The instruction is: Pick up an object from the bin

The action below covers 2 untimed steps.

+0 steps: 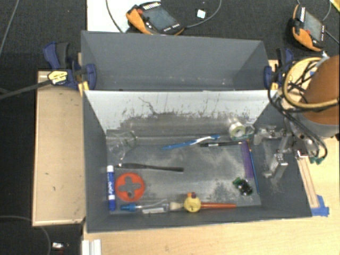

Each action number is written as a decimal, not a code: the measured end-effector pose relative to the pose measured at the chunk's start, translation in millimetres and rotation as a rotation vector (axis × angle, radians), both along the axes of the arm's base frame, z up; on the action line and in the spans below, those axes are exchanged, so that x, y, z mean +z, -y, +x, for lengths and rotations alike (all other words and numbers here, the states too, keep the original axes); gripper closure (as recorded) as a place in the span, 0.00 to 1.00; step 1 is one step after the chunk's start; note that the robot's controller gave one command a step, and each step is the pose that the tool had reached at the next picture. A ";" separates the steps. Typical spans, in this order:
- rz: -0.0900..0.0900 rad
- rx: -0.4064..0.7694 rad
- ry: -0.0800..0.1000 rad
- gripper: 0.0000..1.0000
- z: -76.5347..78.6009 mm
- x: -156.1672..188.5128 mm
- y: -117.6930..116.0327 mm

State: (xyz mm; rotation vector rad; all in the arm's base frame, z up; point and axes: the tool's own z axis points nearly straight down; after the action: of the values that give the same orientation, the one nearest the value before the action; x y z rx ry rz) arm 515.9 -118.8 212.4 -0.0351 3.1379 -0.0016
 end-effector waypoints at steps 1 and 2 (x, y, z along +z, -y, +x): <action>0.000 0.000 0.000 0.00 0.0 0.0 0.0; 0.001 -0.002 0.005 0.00 58.3 -25.3 -26.2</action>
Offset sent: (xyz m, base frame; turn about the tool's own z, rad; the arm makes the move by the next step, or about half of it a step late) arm 0.0569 0.0246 -0.0254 0.0056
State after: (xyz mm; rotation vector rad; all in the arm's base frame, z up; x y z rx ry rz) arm 574.1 -92.6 187.1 -0.0317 3.1334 0.0004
